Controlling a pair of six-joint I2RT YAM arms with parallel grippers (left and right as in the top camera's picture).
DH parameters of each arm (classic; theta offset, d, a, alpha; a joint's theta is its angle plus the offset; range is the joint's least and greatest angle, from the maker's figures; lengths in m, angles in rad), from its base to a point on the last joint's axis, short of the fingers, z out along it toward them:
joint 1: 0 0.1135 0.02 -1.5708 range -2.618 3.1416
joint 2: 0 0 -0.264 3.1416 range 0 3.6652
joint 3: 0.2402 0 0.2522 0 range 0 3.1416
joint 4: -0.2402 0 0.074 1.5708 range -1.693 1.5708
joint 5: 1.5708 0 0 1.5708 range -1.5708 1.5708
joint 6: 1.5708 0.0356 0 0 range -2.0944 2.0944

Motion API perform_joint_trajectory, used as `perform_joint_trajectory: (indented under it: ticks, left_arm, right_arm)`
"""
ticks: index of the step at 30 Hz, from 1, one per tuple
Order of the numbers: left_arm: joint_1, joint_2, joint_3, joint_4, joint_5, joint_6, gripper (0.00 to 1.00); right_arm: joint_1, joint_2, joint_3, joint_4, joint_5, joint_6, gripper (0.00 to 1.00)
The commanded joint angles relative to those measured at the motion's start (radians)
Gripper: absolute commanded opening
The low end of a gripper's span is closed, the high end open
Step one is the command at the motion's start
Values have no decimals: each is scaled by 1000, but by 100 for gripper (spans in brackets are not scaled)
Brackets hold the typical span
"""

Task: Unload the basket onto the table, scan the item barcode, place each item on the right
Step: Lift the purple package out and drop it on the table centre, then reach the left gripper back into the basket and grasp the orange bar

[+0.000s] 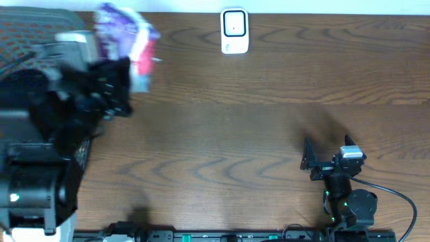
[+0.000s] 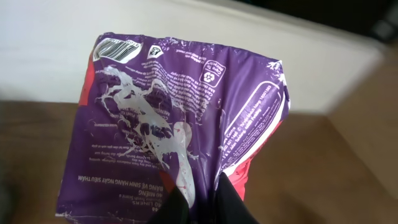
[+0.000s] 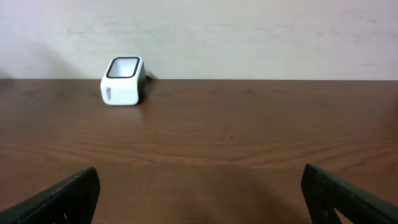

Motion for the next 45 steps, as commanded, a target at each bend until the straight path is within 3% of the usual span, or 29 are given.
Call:
perform_joint_trajectory:
  ticks: [1, 8, 20, 21, 22, 24, 25, 27, 31, 39, 45]
  left_arm:
    - [-149, 59, -20, -11, 21, 59, 7]
    - [-354, 351, -25, -35, 18, 33, 7]
    - [-540, 819, -25, 43, 14, -54, 8]
    - [-549, 839, -25, 45, 14, -63, 16]
    - [-555, 853, -25, 47, 14, -64, 32]
    - [-558, 859, -24, 47, 14, -64, 75]
    - [-549, 848, -14, 45, 14, -64, 89]
    - [-525, 820, 16, 33, 14, -63, 99]
    - [-432, 713, 101, -2, 14, -63, 99]
    - [72, 400, 170, -27, -98, -65, 99]
    - [483, 359, 166, -203, -292, -172, 98]
  right_arm:
    - [6, 0, -1, -4, 4, 10, 99]
    - [6, 0, -1, -4, 3, 10, 99]
    - [6, 0, -1, -4, 4, 10, 99]
    - [6, 0, -1, -4, 4, 10, 99]
    - [6, 0, -1, -4, 4, 10, 99]
    - [6, 0, -1, -4, 4, 10, 99]
    - [6, 0, -1, -4, 4, 10, 99]
    - [6, 0, -1, -4, 4, 10, 99]
    - [6, 0, -1, -4, 3, 10, 99]
    - [6, 0, -1, -4, 3, 10, 99]
    - [6, 0, -1, -4, 4, 10, 99]
